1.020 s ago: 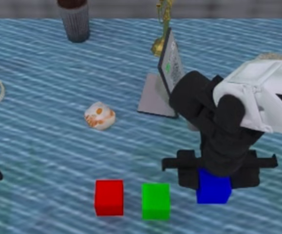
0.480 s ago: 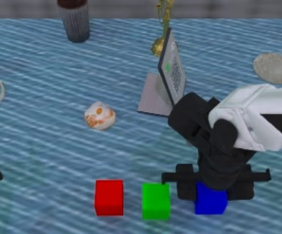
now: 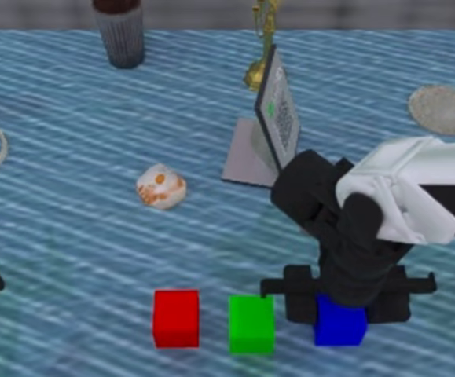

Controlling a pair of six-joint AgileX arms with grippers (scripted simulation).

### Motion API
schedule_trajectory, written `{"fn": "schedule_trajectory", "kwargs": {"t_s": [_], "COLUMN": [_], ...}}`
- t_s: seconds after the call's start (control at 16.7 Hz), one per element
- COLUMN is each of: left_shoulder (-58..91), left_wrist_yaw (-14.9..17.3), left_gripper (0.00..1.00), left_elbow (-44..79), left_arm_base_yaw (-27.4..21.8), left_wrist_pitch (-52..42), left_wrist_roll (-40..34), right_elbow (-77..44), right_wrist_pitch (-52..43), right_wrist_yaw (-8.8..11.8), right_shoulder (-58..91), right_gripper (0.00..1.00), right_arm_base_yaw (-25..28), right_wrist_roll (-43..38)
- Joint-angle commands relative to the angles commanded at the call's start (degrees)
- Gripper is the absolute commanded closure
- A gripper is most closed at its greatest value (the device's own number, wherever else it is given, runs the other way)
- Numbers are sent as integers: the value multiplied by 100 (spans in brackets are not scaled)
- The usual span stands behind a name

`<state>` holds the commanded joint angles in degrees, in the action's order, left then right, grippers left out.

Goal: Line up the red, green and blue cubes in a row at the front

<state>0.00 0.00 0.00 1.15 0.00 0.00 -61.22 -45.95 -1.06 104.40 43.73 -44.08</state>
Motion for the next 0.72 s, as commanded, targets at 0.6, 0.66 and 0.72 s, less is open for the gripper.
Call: {"fn": "schedule_trajectory", "kwargs": {"t_s": [0.6, 0.66, 0.72], "left_shoulder": [0, 0, 0], "left_wrist_yaw": [0, 0, 0], "left_gripper": [0, 0, 0], "left_elbow": [0, 0, 0], "left_arm_base_yaw": [0, 0, 0], "left_wrist_pitch": [0, 0, 0], "left_wrist_roll": [0, 0, 0], "right_elbow": [0, 0, 0], "right_wrist_pitch": [0, 0, 0], "right_wrist_yaw": [0, 0, 0], "right_shoulder": [0, 0, 0], "right_gripper": [0, 0, 0], "right_arm_base_yaw": [0, 0, 0], "right_wrist_roll": [0, 0, 0]}}
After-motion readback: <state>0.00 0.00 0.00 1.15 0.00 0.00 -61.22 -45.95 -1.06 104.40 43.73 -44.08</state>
